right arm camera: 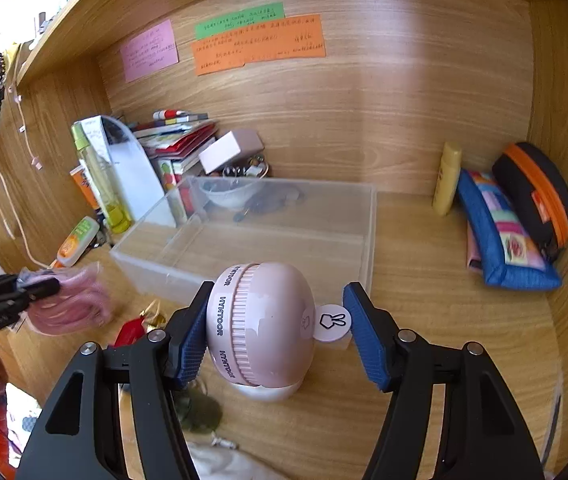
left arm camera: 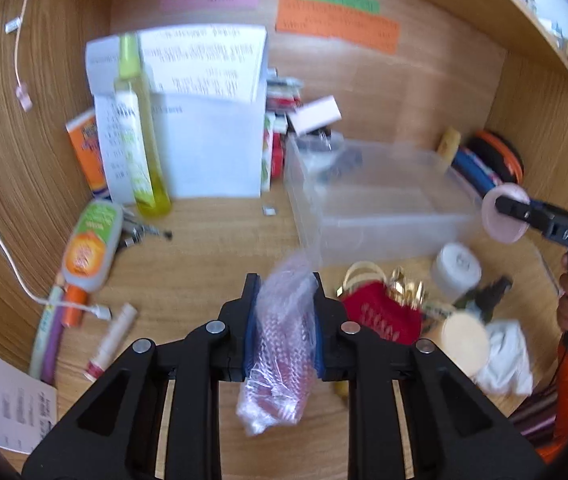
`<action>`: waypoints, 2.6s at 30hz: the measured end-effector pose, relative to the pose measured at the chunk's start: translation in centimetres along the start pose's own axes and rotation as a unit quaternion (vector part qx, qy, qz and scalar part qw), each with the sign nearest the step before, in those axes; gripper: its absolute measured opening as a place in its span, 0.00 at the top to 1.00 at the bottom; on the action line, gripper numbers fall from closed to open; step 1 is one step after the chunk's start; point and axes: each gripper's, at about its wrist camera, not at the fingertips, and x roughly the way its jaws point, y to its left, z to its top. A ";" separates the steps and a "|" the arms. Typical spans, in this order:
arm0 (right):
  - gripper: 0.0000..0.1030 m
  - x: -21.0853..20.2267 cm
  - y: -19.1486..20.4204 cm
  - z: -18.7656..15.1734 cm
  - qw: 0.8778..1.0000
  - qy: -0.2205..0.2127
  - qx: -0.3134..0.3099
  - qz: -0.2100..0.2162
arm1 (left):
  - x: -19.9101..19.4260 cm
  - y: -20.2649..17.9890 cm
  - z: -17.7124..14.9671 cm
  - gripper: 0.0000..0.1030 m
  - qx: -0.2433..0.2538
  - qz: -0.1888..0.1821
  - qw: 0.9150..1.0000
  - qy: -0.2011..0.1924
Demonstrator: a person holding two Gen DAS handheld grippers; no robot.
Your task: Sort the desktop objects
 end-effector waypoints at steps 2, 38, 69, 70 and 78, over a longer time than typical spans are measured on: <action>0.41 0.5 -0.1 0.7 1.000 0.000 -0.001 -0.003 | -0.3 0.1 0.7 0.81 -0.001 0.003 1.000 -0.010; 0.41 8.0 0.3 4.0 0.996 0.085 -0.033 0.006 | 5.9 4.9 -5.0 0.16 0.140 0.036 0.980 0.137; 0.41 12.8 0.7 3.7 0.984 0.161 -0.071 -0.009 | 3.2 0.7 6.5 0.50 0.023 -0.049 0.998 0.011; 0.41 13.0 0.7 3.7 0.984 0.163 -0.075 -0.013 | 3.4 0.2 7.2 0.50 0.025 -0.056 0.998 0.006; 0.41 13.3 0.8 3.8 0.982 0.167 -0.085 -0.012 | 5.6 -4.0 11.2 0.50 0.045 -0.098 0.994 -0.001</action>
